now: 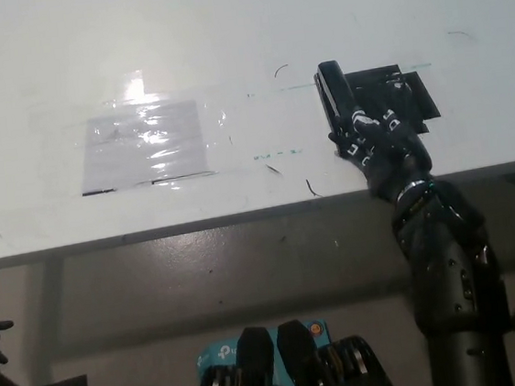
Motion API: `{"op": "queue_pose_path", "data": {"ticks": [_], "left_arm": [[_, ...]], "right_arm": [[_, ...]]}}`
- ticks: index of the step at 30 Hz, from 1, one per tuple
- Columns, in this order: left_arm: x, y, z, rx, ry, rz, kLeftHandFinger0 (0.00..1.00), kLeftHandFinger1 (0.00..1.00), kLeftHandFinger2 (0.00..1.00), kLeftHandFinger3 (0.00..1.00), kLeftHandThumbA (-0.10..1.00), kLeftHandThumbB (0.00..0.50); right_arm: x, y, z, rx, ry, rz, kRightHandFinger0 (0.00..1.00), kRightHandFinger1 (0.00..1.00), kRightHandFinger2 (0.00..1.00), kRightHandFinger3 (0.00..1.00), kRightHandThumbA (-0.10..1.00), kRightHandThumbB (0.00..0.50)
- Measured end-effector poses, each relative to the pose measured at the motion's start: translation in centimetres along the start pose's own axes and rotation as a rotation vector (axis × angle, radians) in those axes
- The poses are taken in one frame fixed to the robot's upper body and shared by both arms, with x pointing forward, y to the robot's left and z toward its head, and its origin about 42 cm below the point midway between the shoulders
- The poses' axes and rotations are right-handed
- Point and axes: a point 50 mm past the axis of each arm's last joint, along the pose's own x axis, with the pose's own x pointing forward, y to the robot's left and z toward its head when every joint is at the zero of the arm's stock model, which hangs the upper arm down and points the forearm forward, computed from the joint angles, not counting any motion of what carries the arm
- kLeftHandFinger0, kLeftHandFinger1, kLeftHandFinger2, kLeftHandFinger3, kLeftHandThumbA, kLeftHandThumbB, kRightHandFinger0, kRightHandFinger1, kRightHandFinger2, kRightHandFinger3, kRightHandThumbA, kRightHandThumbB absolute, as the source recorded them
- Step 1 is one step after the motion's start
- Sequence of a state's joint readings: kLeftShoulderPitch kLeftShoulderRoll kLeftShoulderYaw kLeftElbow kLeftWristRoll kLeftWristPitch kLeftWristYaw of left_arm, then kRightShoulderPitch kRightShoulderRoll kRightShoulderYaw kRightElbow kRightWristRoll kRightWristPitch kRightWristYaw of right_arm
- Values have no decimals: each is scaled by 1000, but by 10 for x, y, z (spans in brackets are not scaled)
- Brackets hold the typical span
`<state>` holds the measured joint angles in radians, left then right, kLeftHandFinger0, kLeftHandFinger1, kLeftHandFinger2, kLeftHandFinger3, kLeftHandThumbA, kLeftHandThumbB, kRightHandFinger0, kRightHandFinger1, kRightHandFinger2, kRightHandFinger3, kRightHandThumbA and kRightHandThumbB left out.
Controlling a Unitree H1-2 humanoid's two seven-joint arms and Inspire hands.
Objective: A stapler is kept infront of the robot on the black mark on the desk and the robot uses its right hand to lift the top of the stapler to open it
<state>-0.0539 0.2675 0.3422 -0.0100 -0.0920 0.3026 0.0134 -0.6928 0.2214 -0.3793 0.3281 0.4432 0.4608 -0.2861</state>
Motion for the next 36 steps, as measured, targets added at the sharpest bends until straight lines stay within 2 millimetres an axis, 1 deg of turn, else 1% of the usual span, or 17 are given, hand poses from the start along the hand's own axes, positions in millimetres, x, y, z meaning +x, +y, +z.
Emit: {"op": "queue_pose_path", "data": {"ticks": [3,5,6,10,13,14,18,20,21,25,26,27,30,31,32,34,36], "left_arm": [[0,0,0,-1,0,0,123,195,445,740,-4,0],[0,0,0,-1,0,0,183,220,441,741,-2,0],[0,0,0,-1,0,0,169,218,450,745,0,0],[1,-1,1,-2,-3,0,178,230,479,760,7,0],[1,-1,1,-3,-4,0,161,218,477,766,5,0],[1,-1,1,-3,-4,0,162,220,479,766,5,0],[1,-1,1,-4,-4,2,172,224,472,766,7,0],[1,-1,1,-4,-4,2,159,218,471,765,10,0],[1,-1,1,-4,-4,2,164,220,462,754,8,0],[1,-1,1,-6,-4,2,177,229,469,755,10,0],[1,-1,1,-6,-4,2,176,229,469,756,12,0],[1,-1,1,-6,-4,2,168,228,477,775,18,0],[1,-1,1,-6,-4,3,175,235,479,786,22,0],[1,-1,1,-6,-3,3,195,251,488,797,27,0],[1,-1,1,-6,-4,3,169,234,480,787,29,0],[1,-1,1,-6,-3,3,164,231,472,771,29,0],[1,-1,1,-7,-3,3,172,231,462,760,28,0]], "right_arm": [[-2,-1,-2,18,4,-16,584,719,889,1000,420,0],[-5,-4,-6,35,8,-34,617,742,908,1000,403,0],[-7,-6,-9,44,13,-44,630,751,916,1000,402,0],[-13,-15,-15,73,21,-77,659,765,938,1000,406,0],[-19,-19,-14,91,9,-92,653,748,901,1000,395,0],[-21,-21,-14,96,7,-99,647,738,878,1000,370,0],[-27,-25,-17,95,5,-120,620,707,857,1000,347,0],[-28,-25,-18,91,8,-125,622,707,854,1000,348,0],[-28,-25,-18,92,10,-127,638,727,880,1000,360,0],[-26,-25,-18,97,18,-135,592,703,856,1000,357,0],[-25,-25,-18,96,21,-137,571,679,840,1000,350,0],[-24,-24,-18,94,23,-138,569,681,839,1000,346,0],[-19,-18,-15,87,27,-130,596,707,869,1000,355,0],[-17,-14,-14,84,29,-123,588,703,870,1000,360,0],[-17,-12,-13,82,28,-119,563,683,864,1000,364,0],[-15,-7,-12,78,28,-108,538,654,845,1000,370,0],[-13,-2,-11,75,32,-100,551,652,830,1000,372,0]]}}
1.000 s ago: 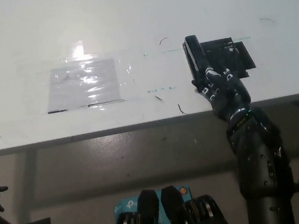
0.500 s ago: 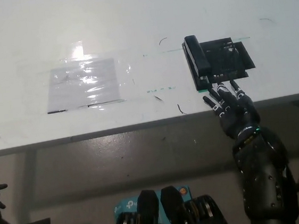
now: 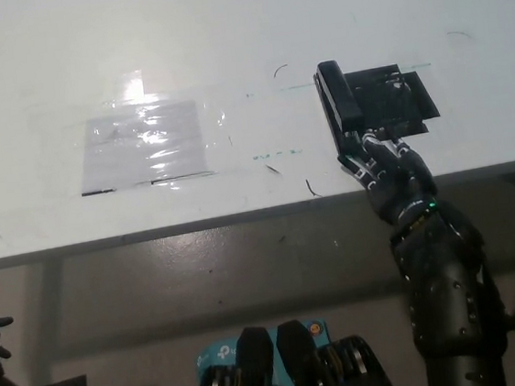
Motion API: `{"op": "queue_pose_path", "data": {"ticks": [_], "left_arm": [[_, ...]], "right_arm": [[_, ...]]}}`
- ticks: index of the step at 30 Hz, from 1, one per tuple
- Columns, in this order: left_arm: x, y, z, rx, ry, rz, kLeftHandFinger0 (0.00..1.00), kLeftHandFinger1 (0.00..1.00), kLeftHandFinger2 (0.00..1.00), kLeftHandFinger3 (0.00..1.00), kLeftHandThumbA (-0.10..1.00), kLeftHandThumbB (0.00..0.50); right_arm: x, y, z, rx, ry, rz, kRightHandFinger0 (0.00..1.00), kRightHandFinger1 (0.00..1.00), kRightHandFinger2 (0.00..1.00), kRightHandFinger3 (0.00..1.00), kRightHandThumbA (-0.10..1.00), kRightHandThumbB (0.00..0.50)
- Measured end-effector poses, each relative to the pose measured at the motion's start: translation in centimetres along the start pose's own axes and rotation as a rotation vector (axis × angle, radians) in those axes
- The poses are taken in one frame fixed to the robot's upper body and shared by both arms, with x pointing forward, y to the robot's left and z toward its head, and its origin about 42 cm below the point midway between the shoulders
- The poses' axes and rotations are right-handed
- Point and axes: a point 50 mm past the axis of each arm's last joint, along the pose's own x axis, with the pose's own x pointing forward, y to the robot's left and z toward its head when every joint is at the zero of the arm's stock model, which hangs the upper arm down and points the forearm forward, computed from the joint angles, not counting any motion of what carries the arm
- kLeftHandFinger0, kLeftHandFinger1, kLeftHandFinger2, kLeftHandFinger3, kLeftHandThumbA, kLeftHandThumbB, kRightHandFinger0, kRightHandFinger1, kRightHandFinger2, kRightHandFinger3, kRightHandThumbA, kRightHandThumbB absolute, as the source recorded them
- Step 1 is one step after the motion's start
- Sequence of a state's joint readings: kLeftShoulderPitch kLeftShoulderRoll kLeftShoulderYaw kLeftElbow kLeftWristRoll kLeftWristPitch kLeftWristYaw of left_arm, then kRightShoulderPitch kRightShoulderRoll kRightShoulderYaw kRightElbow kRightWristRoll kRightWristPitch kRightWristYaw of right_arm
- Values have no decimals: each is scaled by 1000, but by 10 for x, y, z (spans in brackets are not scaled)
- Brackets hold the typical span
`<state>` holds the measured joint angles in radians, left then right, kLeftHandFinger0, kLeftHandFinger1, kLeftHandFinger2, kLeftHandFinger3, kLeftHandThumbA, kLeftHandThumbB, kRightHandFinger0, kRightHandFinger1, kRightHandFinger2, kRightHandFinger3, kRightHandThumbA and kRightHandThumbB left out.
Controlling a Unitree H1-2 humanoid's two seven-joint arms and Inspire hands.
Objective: A stapler is kept infront of the robot on the black mark on the desk and the robot uses its right hand to lift the top of the stapler to open it
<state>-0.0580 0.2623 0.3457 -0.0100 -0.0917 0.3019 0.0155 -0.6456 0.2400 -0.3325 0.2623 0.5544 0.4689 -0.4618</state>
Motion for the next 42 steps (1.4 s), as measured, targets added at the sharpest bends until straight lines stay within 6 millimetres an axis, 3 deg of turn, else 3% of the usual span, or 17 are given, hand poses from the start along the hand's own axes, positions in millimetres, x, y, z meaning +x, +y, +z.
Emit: {"op": "queue_pose_path", "data": {"ticks": [2,6,10,15,16,18,22,26,30,39,42], "left_arm": [[0,0,0,1,0,0,175,237,466,755,28,0],[0,0,0,1,1,0,174,234,466,766,29,0],[0,0,0,0,-1,-1,164,226,472,770,33,0],[0,0,0,-1,-1,0,163,218,456,745,-2,0],[0,0,0,-2,-1,0,166,221,451,757,1,0],[-1,0,-1,-1,1,0,176,232,461,763,7,0],[-4,2,-5,3,12,3,158,227,476,756,20,0],[-6,3,-7,4,19,4,130,202,461,777,17,0],[-7,3,-8,4,22,4,163,224,475,790,-3,0],[-8,2,-10,3,26,3,146,211,465,780,-16,0],[-8,2,-10,1,27,3,124,198,453,780,-8,0]], "right_arm": [[2,3,0,-4,3,0,520,629,810,989,370,0],[5,7,1,-12,10,-2,588,704,854,1000,390,0],[8,13,3,-15,13,0,603,712,861,1000,382,0],[12,18,9,-18,7,3,556,698,867,1000,358,0],[13,20,12,-24,1,5,540,644,812,981,359,0],[14,25,18,-32,-9,12,552,653,804,949,358,0],[16,41,30,-45,-33,37,504,559,718,909,344,0],[20,66,48,-63,-61,73,488,524,661,870,323,0],[27,86,61,-88,-63,90,474,531,655,874,295,0],[40,110,69,-123,-65,84,454,501,619,832,277,0],[45,117,69,-141,-69,80,423,468,585,774,283,0]]}}
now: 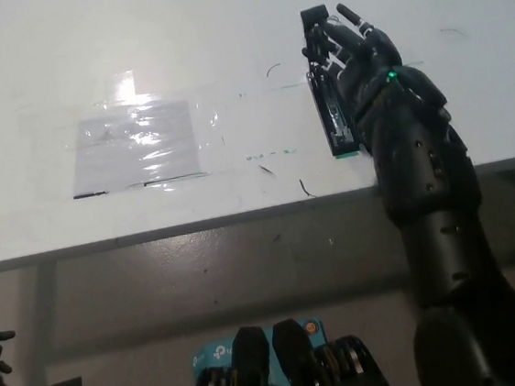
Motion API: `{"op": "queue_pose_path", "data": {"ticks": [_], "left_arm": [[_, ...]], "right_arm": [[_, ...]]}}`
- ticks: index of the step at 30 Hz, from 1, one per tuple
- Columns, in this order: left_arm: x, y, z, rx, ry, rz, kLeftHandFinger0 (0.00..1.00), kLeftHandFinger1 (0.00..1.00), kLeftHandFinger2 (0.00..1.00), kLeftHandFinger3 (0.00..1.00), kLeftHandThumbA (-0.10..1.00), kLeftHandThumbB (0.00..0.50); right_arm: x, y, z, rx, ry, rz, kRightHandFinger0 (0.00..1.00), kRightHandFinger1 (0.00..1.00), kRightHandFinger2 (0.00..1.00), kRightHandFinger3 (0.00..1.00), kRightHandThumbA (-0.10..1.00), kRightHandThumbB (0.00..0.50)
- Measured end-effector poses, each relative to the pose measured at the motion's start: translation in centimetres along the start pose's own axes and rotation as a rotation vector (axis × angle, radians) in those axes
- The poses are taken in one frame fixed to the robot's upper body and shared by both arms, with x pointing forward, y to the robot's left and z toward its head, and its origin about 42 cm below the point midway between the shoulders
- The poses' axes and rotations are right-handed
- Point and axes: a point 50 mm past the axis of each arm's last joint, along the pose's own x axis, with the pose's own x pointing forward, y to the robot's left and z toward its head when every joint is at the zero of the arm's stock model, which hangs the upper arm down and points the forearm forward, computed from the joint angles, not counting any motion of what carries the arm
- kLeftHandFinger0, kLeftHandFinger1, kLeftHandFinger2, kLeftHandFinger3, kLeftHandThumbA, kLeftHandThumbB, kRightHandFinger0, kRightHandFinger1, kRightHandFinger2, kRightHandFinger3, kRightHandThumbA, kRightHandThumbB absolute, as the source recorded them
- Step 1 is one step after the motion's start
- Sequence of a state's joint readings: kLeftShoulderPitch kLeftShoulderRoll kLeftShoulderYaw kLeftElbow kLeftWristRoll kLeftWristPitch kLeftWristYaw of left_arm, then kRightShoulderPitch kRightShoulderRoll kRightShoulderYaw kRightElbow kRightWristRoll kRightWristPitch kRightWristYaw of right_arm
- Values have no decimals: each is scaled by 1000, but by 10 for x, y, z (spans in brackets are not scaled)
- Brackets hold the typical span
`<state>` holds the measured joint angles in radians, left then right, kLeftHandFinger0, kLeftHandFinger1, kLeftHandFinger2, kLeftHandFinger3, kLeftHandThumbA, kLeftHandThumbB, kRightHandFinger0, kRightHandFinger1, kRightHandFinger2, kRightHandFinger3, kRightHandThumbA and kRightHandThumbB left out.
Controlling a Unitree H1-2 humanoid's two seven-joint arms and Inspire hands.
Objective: A stapler is kept infront of the robot on the black mark on the desk and the robot uses its right hand to lift the top of the stapler to open it
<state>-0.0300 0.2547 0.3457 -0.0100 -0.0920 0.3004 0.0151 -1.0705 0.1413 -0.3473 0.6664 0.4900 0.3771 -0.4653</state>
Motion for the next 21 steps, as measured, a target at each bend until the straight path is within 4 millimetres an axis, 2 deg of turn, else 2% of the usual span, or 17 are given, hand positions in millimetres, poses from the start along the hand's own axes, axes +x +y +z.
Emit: {"op": "queue_pose_path", "data": {"ticks": [3,8,11,17,21], "left_arm": [[0,0,0,0,0,0,146,210,462,786,6,0],[-1,0,-2,-2,5,0,144,202,455,771,1,0],[-3,-3,-4,-9,11,-2,136,195,451,760,-4,0],[-4,-3,-6,-10,16,-2,120,201,477,776,7,0],[-4,-3,-7,-9,17,-2,128,196,451,755,1,0]], "right_arm": [[7,6,0,-20,-7,-6,390,437,551,732,272,0],[24,10,4,-65,4,-49,359,413,532,762,249,0],[31,12,13,-81,-1,-70,361,417,542,789,255,0],[38,21,21,-102,1,-95,327,389,516,762,281,0],[39,24,23,-112,-1,-109,336,395,526,749,291,0]]}}
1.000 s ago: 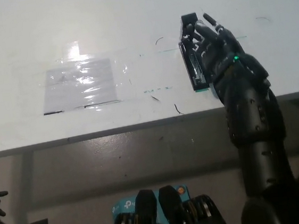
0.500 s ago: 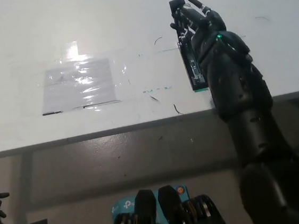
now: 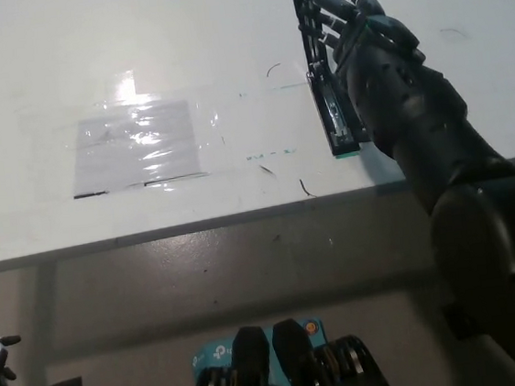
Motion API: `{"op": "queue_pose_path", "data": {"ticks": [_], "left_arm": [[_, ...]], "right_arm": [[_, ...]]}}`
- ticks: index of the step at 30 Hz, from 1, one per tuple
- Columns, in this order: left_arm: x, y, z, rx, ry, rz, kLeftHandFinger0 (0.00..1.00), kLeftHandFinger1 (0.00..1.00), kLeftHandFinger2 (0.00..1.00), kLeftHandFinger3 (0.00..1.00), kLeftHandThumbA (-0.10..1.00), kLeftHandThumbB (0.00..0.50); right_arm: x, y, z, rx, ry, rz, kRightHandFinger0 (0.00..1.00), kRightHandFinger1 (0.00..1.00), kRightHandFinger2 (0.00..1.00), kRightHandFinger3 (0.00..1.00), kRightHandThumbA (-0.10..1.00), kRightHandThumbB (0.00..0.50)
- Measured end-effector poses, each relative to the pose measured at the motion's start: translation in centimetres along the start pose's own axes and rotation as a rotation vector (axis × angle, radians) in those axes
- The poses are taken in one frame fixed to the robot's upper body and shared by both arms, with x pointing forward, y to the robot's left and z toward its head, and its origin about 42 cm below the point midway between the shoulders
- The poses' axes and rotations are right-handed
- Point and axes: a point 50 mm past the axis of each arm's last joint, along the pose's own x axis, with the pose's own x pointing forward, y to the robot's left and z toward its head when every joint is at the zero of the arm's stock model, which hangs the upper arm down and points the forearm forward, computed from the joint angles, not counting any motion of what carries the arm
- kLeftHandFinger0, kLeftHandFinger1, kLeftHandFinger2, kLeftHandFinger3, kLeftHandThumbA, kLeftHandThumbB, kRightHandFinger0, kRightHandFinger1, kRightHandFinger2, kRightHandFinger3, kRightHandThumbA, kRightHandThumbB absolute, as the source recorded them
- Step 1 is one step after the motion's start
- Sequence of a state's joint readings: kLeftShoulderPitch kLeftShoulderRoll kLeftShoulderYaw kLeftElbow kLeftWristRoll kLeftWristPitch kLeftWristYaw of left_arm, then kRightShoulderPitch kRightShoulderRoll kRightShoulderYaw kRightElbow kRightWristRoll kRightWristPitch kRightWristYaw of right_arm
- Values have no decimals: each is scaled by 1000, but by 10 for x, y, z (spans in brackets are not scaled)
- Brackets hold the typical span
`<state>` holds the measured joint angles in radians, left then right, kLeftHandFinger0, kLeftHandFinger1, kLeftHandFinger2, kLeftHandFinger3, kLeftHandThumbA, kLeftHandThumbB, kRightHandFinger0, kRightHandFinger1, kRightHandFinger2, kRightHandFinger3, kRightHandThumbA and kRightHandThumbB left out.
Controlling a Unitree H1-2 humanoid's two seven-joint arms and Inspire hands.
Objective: A stapler is kept infront of the robot on the black mark on the desk and the robot uses its right hand to lift the top of the stapler to open it
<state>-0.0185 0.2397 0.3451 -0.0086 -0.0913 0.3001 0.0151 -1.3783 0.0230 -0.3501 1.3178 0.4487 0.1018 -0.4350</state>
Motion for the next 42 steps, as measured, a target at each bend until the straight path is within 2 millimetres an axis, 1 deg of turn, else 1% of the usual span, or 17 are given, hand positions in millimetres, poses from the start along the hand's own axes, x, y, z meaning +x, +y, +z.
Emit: {"op": "queue_pose_path", "data": {"ticks": [7,8,10,12,13,14,15,19,20,22,25,28,31,32,34,40,42], "left_arm": [[-1,0,-1,-1,2,0,174,224,459,784,-7,0],[-1,0,-1,-1,2,0,180,224,459,775,0,0],[-1,0,-1,-1,2,0,182,224,462,777,2,0],[-1,0,-1,-2,1,0,177,219,444,750,75,0],[-1,0,0,-2,1,0,152,206,423,729,168,0],[0,-1,0,-2,0,0,152,206,423,728,172,0],[0,-1,0,-2,0,0,153,210,436,754,105,0],[0,-1,0,-2,1,-2,135,207,455,769,37,0],[0,-1,-1,-2,2,-2,126,188,446,773,28,0],[0,-1,-1,-2,3,-3,105,172,441,762,22,0],[0,-2,-2,-4,7,-4,117,190,454,747,3,0],[0,-3,-2,-5,9,-5,121,192,450,751,-24,0],[-1,-3,-3,-6,10,-5,137,204,442,744,-28,0],[-1,-4,-3,-7,11,-5,124,203,451,763,-29,0],[-1,-4,-3,-8,11,-6,123,197,454,758,-21,0],[0,-4,-3,-9,11,-5,131,203,453,741,61,0],[0,-4,-3,-9,10,-5,137,215,470,742,47,0]], "right_arm": [[0,2,1,0,-20,-7,326,383,513,757,267,0],[0,2,1,1,-24,-7,319,379,517,763,196,0],[0,2,1,2,-29,-5,338,396,543,792,241,0],[-1,3,1,-1,-34,3,341,395,532,776,244,0],[-1,4,1,-1,-38,6,394,433,540,752,241,0],[-1,3,-1,7,-45,12,396,434,540,751,241,0],[-1,0,-4,16,-52,17,377,424,543,762,235,0],[-2,-11,-11,41,-75,25,387,431,565,758,211,0],[-2,-20,-16,56,-85,26,430,481,640,831,235,0],[-4,-29,-22,68,-91,27,440,502,671,878,257,0],[-8,-52,-40,83,-89,17,431,505,681,904,287,0],[-14,-76,-58,86,-75,3,440,515,679,883,275,0],[-23,-98,-80,83,-57,-6,476,551,729,932,265,0],[-28,-106,-86,79,-54,-7,534,586,773,996,281,0],[-36,-119,-95,72,-54,-4,519,572,753,989,287,0],[-65,-127,-102,44,-68,69,474,559,736,962,282,0],[-78,-128,-107,26,-59,106,460,544,719,956,286,0]]}}
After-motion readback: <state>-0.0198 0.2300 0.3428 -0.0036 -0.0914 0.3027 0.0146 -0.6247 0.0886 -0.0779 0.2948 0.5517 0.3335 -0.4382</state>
